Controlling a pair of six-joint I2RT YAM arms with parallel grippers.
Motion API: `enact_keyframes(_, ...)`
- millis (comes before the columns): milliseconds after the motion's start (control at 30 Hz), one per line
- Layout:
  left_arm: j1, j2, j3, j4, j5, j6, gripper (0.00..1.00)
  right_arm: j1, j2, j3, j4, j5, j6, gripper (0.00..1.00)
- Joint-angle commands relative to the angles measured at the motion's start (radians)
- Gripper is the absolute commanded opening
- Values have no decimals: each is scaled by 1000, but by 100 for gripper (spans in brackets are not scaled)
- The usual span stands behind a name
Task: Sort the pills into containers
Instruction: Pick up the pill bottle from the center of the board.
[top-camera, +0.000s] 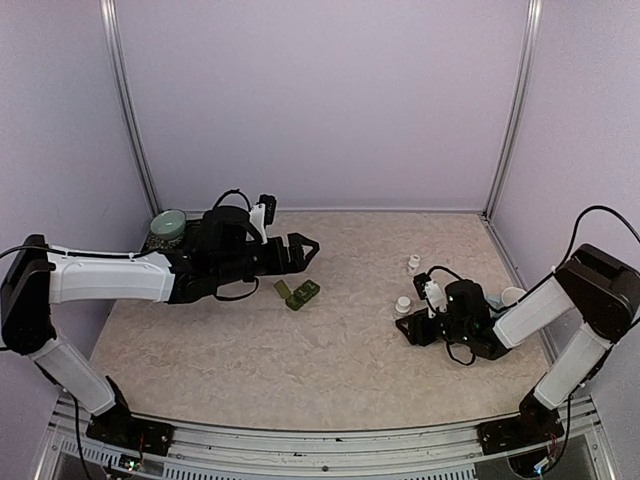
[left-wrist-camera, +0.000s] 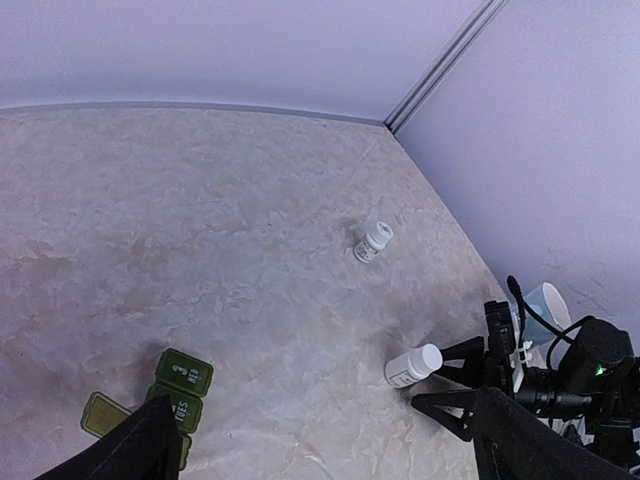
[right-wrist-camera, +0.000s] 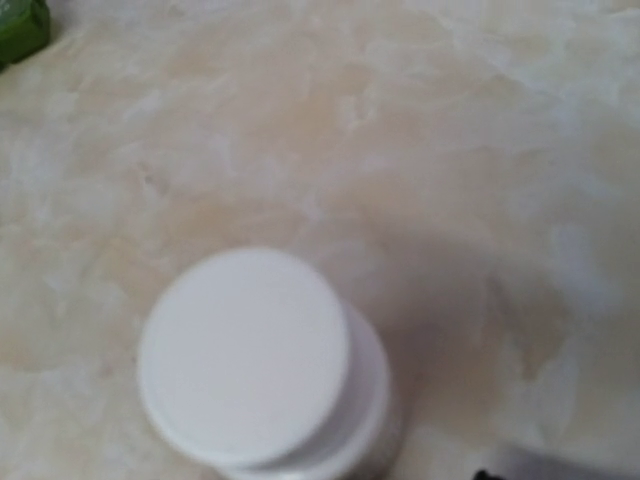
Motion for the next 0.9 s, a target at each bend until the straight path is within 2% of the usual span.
enact_keyframes(0,7,-38,-24,17,-8,-8,99,15,44,32,34,28,-23,59)
enact_keyframes(167,10,-52,-40,19,-12,-7,99,18,77,43,61,34,-31,53)
enact_keyframes(333,12,-65,-53,22,-11,-10,99,19,109,68,64,18,-37,32)
enact_keyframes(400,12,-67,-55,21,-11,-8,99,21,120,72,64,7,-40,28)
enact_keyframes(667,11,-58,-60,33,-2,-14,99,25,117,70,86,-14,-52,30)
enact_keyframes(800,10,-52,-59,38,1,-16,99,29,120,81,80,-23,-61,42)
enact_keyframes(867,9,-50,-58,41,2,-17,99,29,134,98,72,-21,-62,45)
